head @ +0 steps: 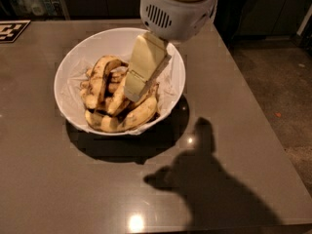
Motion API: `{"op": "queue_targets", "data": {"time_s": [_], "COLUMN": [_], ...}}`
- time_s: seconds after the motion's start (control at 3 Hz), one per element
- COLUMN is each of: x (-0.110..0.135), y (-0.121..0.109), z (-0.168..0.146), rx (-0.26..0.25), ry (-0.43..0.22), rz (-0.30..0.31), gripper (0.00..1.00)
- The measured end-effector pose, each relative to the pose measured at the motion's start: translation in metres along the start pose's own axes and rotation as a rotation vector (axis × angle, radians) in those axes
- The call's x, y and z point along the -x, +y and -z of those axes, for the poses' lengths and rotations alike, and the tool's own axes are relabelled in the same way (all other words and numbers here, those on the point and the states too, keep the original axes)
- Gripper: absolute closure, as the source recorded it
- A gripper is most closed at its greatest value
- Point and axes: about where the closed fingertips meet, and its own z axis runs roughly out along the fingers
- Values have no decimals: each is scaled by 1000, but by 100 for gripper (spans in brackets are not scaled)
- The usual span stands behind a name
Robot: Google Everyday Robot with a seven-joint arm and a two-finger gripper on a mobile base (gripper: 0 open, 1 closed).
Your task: Pick banana from white bowl
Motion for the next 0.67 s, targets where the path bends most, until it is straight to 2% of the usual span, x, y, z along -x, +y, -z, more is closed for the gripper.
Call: {"op": "queue_targets", "data": {"time_s": [0.33, 0.67], "x": [21, 33], "y": [1, 2], "z": [-15, -23], "rx": [11, 32], "ry": [27, 42], "rz": [-113, -197], "gripper": [0, 0]}}
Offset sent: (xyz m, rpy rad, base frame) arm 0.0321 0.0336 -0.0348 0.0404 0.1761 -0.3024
